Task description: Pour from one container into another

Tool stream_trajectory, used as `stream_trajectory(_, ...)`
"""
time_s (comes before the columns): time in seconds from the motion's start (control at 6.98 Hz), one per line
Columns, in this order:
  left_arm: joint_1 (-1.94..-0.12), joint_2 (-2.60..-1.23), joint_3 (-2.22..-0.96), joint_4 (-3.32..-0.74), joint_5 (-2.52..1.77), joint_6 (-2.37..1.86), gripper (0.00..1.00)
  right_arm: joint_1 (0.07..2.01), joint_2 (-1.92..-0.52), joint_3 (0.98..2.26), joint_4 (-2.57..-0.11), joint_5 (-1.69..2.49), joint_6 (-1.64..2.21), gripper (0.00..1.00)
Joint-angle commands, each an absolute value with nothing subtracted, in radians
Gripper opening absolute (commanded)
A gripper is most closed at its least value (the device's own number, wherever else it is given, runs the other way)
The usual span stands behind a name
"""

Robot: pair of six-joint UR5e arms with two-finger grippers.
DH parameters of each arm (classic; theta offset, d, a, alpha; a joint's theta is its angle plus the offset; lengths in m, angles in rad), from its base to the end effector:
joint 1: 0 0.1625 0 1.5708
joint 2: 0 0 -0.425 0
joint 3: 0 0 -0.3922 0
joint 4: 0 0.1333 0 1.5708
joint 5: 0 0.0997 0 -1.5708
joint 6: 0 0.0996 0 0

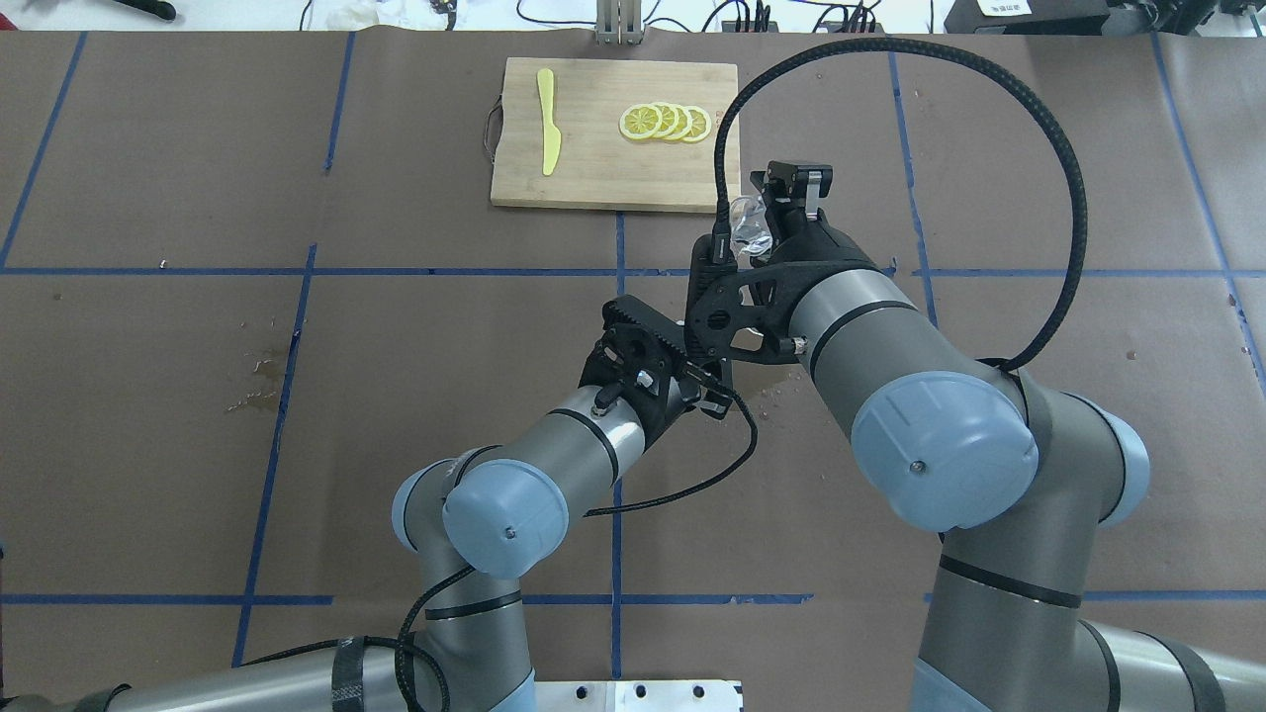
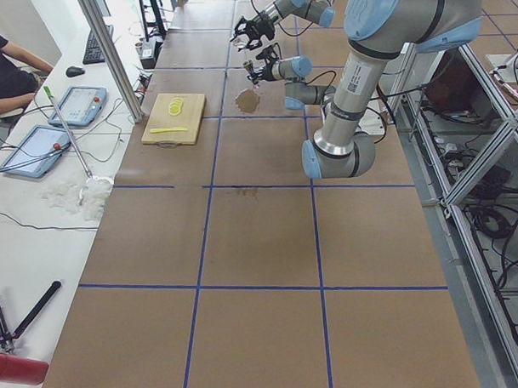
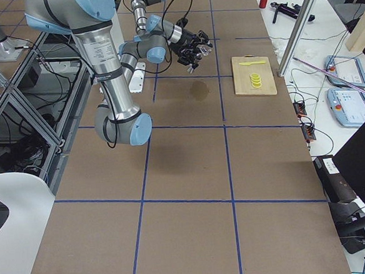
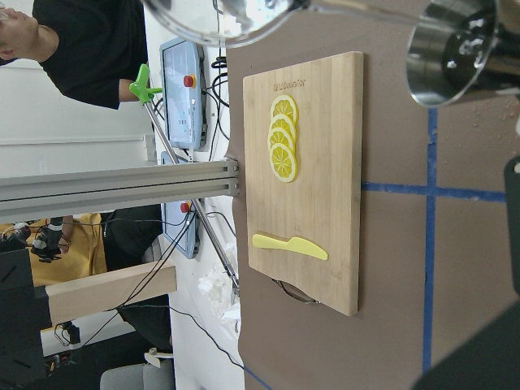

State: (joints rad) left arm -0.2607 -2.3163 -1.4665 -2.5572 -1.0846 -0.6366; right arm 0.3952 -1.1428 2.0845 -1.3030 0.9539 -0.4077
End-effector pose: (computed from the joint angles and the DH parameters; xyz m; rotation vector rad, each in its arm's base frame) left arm 0.6154 -0.3503 0.1356 1.1946 1.0978 0.1234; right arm -0.4049 -0.3758 0.1675 1.3410 0.0645 -0.9822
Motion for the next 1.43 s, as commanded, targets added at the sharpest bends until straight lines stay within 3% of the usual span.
stream_trajectory(0.0, -0.261, -2.316, -1.466, -2.556, -1.085, -0.637, 0.0, 0.391, -1.143, 2.085, -1.293, 0.953, -0.39, 0.0)
stream_trajectory(1.29, -0.265, -2.304, -1.471, -2.609, -1.081, -0.638, 0.0, 0.405, -1.154, 2.085, -1.172, 0.974, 0.087, 0.0)
